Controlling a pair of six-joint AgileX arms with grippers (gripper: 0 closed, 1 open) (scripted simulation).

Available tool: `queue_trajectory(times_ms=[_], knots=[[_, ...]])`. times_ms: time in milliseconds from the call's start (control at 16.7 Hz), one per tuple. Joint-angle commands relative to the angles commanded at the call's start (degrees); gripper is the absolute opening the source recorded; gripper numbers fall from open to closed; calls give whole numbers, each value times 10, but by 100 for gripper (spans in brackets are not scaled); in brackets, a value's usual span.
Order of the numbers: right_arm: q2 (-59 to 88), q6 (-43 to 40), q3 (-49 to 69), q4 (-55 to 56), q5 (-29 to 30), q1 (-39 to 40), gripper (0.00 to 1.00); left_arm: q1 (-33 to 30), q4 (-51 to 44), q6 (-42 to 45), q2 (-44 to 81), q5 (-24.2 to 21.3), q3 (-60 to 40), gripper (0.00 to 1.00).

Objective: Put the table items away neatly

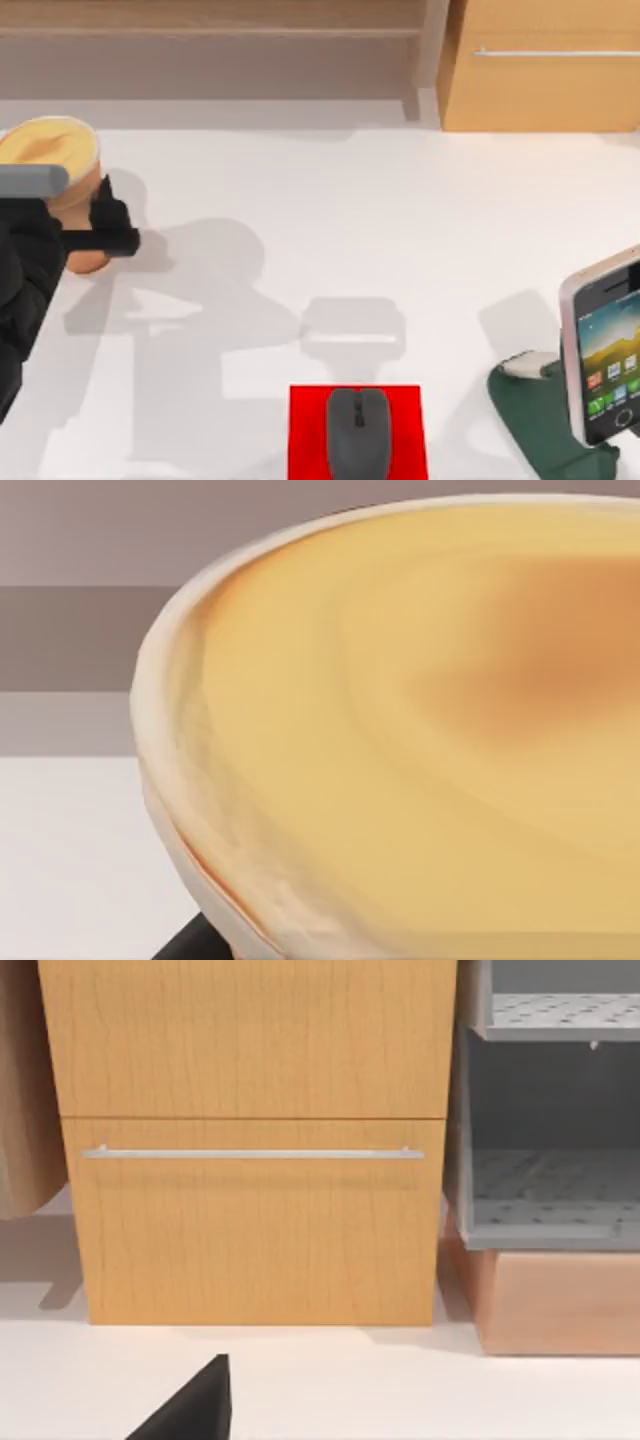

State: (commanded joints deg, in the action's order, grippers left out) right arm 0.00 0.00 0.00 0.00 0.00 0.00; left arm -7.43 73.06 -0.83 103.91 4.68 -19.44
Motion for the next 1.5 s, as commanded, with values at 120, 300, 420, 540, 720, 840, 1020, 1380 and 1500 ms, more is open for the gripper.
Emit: queue_trajectory(times_ms=[120, 300, 420, 540, 720, 840, 1020, 1380, 1500], knots=[[0, 0, 0, 0, 0, 0, 100, 0, 1, 1, 2, 0, 1, 0], [0, 0, 0, 0, 0, 0, 100, -22, 0, -2, -11, -7, -32, 0], [0, 0, 0, 0, 0, 0, 100, -51, -22, -6, -12, -15, -76, 0], [0, 0, 0, 0, 0, 0, 100, -87, -58, -12, -6, -23, -134, 0], [0, 0, 0, 0, 0, 0, 100, -147, -128, -22, 11, -30, -239, 0], [0, 0, 0, 0, 0, 0, 100, -184, -182, -28, 24, -27, -316, 0], [0, 0, 0, 0, 0, 0, 100, -229, -269, -37, 47, -7, -432, 0], [0, 0, 0, 0, 0, 0, 100, -259, -456, -47, 111, 85, -649, 0], [0, 0, 0, 0, 0, 0, 100, -255, -513, -48, 137, 125, -712, 0]])
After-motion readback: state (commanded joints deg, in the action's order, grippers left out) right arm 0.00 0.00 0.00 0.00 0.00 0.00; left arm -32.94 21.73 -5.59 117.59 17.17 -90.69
